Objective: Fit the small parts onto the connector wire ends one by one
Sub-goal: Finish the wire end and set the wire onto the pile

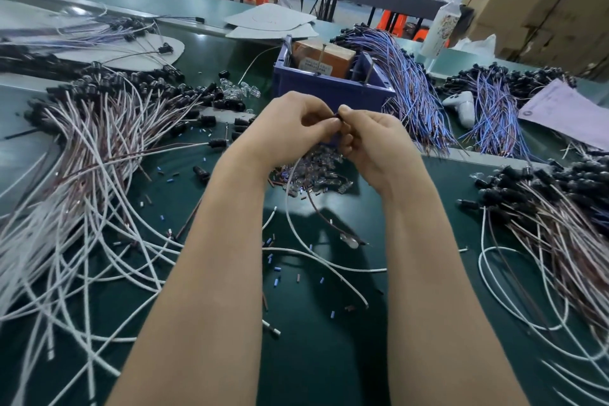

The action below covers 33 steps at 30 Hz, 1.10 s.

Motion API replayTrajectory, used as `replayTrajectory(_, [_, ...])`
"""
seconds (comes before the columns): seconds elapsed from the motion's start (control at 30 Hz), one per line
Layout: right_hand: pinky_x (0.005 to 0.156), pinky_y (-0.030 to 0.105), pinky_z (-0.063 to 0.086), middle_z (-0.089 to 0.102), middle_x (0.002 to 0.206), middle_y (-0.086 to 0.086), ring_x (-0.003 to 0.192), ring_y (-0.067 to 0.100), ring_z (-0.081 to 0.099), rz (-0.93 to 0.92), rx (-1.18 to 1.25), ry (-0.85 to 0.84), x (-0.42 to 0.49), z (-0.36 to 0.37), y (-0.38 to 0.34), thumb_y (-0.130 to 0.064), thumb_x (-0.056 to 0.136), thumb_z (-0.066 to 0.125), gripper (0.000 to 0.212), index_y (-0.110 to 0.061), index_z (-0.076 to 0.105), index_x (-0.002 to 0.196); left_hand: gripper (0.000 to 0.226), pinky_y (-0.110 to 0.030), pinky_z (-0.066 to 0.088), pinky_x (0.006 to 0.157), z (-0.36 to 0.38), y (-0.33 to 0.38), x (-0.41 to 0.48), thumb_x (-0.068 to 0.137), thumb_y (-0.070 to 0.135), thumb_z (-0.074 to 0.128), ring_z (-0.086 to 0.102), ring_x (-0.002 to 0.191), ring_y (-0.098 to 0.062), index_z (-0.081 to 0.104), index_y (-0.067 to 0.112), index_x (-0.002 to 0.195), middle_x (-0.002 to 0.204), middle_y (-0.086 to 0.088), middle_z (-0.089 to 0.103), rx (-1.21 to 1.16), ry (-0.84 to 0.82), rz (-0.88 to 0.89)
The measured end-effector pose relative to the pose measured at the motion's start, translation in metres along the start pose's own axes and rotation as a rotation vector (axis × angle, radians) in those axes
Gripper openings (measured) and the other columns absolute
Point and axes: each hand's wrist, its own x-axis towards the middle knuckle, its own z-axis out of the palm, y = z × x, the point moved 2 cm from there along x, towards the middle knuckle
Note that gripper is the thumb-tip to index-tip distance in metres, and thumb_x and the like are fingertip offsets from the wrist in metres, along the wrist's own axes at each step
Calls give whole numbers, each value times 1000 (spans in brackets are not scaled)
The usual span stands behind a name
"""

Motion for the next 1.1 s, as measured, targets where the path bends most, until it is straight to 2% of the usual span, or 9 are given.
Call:
replayTrajectory(0.1, [67, 26, 43, 57, 71, -3, 67, 11, 52, -245, -560, 202, 1, 11, -3, -20, 93, 57, 16, -10, 62, 82, 20, -37, 54, 85, -1, -7, 2, 92, 24, 60, 69, 84, -20, 73, 9, 91, 85, -7, 74, 111, 15, -47])
replayTrajectory(0.23, [67, 26, 43, 61, 79, 0, 69, 10, 52, -349, -508, 411, 8, -1, -11, -22, 93, 53, 22, -4, 65, 96, 20, -30, 51, 83, -4, -14, -3, 91, 31, 62, 64, 79, -14, 71, 14, 87, 87, -3, 73, 159, -32, -162])
replayTrajectory(0.33, [68, 34, 45, 61, 77, 13, 70, 20, 51, -46, -813, 177, 10, -4, 15, -16, 89, 52, 26, 7, 66, 92, 16, -24, 48, 77, -22, -5, -4, 91, 31, 62, 60, 77, -8, 69, 17, 94, 84, 3, 68, -20, 171, -146])
replayTrajectory(0.4, [71, 31, 44, 64, 90, 9, 81, 22, 56, 72, -1002, 16, 7, 4, 28, -16, 88, 55, 21, -2, 67, 99, 15, -17, 44, 67, -31, 1, -6, 92, 30, 61, 55, 69, -2, 68, 18, 96, 77, 7, 63, -46, 201, -143])
replayTrajectory(0.47, [71, 23, 42, 64, 95, -1, 85, 17, 56, 26, -1018, -64, 5, 12, 25, -20, 87, 63, 18, -16, 66, 104, 17, -15, 43, 63, -37, 4, -9, 94, 29, 58, 53, 63, -1, 69, 16, 95, 72, 8, 62, -18, 196, -135])
replayTrajectory(0.6, [47, 11, 36, 54, 54, -16, 52, 0, 48, -77, -932, -447, -8, 40, 10, -28, 80, 75, 10, -25, 67, 82, 15, -11, 45, 61, -50, 12, -14, 95, 29, 55, 53, 59, 4, 67, 19, 97, 79, 9, 68, -77, 258, -82])
replayTrajectory(0.73, [46, 5, 33, 47, 65, -18, 52, -7, 47, -103, -1098, -817, -32, 78, 15, -29, 83, 73, 22, -19, 67, 101, 12, -23, 46, 67, -53, 16, -14, 95, 27, 56, 51, 60, -2, 64, 26, 88, 80, 7, 69, -220, 261, -61])
replayTrajectory(0.9, [47, 5, 33, 47, 70, -15, 60, -1, 45, -73, -1157, -900, -38, 89, 20, -20, 86, 69, 16, -16, 64, 101, 10, -15, 49, 55, -55, 14, -13, 95, 24, 57, 53, 52, 4, 65, 23, 88, 74, 6, 67, -277, 271, -78])
replayTrajectory(1.1, [57, 8, 35, 59, 92, -3, 84, 10, 51, -73, -1216, -854, -41, 91, 19, -19, 90, 63, 25, -6, 66, 112, 8, -15, 49, 56, -50, 19, -13, 91, 16, 62, 54, 52, 1, 62, 21, 85, 74, 0, 65, -336, 201, -60])
